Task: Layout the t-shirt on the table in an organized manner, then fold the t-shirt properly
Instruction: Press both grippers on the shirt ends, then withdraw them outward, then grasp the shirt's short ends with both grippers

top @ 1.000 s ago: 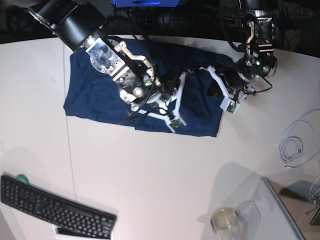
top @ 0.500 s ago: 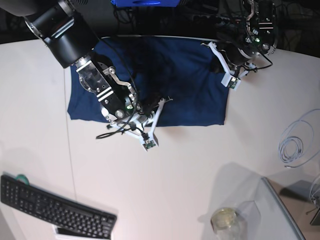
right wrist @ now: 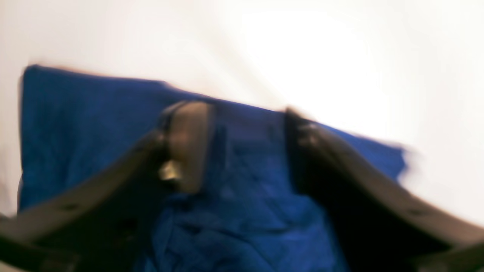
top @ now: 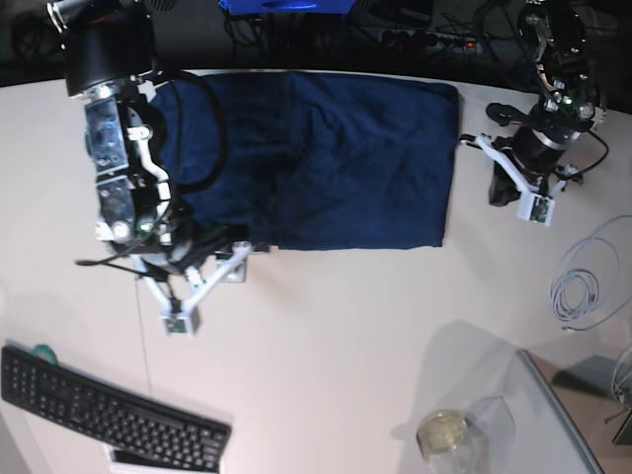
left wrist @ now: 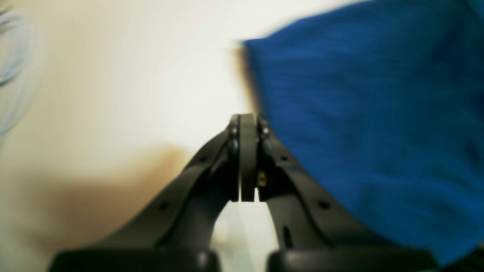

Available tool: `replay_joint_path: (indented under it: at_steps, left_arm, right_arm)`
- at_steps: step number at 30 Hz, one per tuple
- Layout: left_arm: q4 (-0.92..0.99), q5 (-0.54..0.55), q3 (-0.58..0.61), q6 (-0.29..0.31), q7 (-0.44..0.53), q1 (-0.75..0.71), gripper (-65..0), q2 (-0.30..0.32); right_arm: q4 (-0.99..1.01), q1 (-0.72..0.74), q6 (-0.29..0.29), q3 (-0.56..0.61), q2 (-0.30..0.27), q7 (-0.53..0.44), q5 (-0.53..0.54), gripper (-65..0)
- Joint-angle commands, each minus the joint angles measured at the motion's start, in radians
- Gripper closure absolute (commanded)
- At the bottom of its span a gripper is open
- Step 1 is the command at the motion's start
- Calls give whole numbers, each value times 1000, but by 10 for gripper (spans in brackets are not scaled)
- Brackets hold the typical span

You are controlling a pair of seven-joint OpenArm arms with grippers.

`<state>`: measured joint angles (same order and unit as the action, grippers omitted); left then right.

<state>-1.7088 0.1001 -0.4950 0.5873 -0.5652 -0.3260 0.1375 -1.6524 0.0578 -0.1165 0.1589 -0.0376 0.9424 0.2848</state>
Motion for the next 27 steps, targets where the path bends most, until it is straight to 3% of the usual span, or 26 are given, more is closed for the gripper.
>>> replay_joint_path:
  at_steps: [1,3,6,9,13,17,21,27]
  left_arm:
    - [-9,7,-46,32,7,-9,0,9]
    - [16,7,-136,111,7,-15,0,11]
    - [68,7,-279,111,7,-3,0,12]
    - [122,7,-379,111,9,1,0,18]
    - [186,7,-440,111,9,14,0,55]
    - [226,7,-463,111,10,17,0,69]
    - [241,2,-456,111,55,17,0,69]
    - [309,-1,-454,111,129,18,0,66]
  right_arm:
    - [-41,7,33,-58,8,23,60,-404]
    - [-59,-16,123,-207,8,83,176,-386]
    - [-18,-31,245,-459,8,180,347,-380]
    - [80,-45,298,-626,-17,209,416,-380]
    - [237,-49,400,-643,-92,208,454,-377]
    - [324,-68,446,-638,-114,200,466,-377]
    - [370,-92,456,-634,-114,145,459,-377]
    - [462,-114,464,-568,-169,76,466,-377]
